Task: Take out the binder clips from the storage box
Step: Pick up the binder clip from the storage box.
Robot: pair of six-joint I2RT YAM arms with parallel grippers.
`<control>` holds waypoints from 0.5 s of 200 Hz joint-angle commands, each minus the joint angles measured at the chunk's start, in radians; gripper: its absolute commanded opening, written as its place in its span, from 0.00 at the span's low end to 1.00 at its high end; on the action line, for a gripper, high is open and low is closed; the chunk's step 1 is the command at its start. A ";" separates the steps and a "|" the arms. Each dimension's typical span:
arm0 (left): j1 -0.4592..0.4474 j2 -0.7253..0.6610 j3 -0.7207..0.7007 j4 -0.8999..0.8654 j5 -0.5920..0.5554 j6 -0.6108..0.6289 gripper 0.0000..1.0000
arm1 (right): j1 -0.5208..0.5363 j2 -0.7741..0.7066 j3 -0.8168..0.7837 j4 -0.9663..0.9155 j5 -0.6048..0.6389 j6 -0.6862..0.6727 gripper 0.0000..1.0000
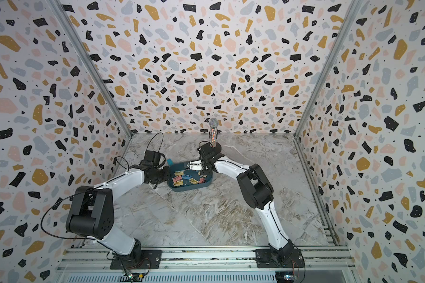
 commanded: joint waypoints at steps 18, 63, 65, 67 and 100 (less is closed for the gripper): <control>0.007 -0.031 -0.014 0.010 -0.003 -0.005 0.25 | 0.004 -0.084 -0.017 0.032 0.004 0.020 0.00; 0.007 -0.038 -0.017 0.008 -0.003 -0.006 0.25 | 0.004 -0.114 -0.025 0.047 0.005 0.017 0.00; 0.007 -0.039 -0.017 0.008 -0.003 -0.006 0.25 | 0.004 -0.115 -0.026 0.050 0.006 0.017 0.00; 0.007 -0.040 -0.018 0.007 -0.003 -0.006 0.25 | 0.004 -0.116 -0.026 0.051 0.007 0.017 0.00; 0.007 -0.049 -0.020 0.004 -0.006 -0.008 0.25 | 0.004 -0.139 -0.053 0.087 0.017 0.017 0.00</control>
